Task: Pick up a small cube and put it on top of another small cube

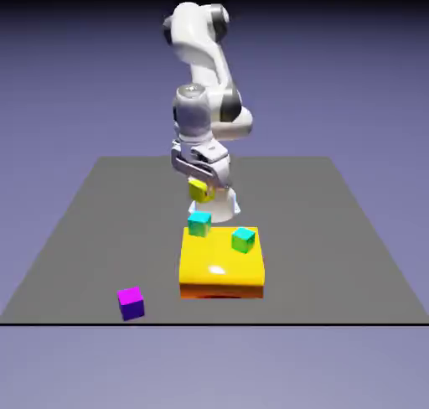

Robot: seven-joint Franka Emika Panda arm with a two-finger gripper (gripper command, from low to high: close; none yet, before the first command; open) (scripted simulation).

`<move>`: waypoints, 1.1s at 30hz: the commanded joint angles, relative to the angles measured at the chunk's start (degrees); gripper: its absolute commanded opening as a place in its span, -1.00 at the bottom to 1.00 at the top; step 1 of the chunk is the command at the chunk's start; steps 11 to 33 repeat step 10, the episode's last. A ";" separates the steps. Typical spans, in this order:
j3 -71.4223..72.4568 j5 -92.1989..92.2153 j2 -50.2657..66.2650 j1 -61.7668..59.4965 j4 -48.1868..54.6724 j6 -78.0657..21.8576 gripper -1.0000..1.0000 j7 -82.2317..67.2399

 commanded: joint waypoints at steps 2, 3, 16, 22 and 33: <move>-0.97 -0.40 3.38 0.11 -1.67 5.03 -1.00 -0.26; -1.45 -0.67 5.07 0.16 -2.50 7.52 -1.00 -0.36; -2.69 -1.37 9.41 0.30 -4.63 13.90 1.00 -0.60; -2.69 -1.37 9.41 0.30 -4.63 13.90 1.00 -0.60; -2.69 -1.37 9.41 0.30 -4.63 13.90 1.00 -0.60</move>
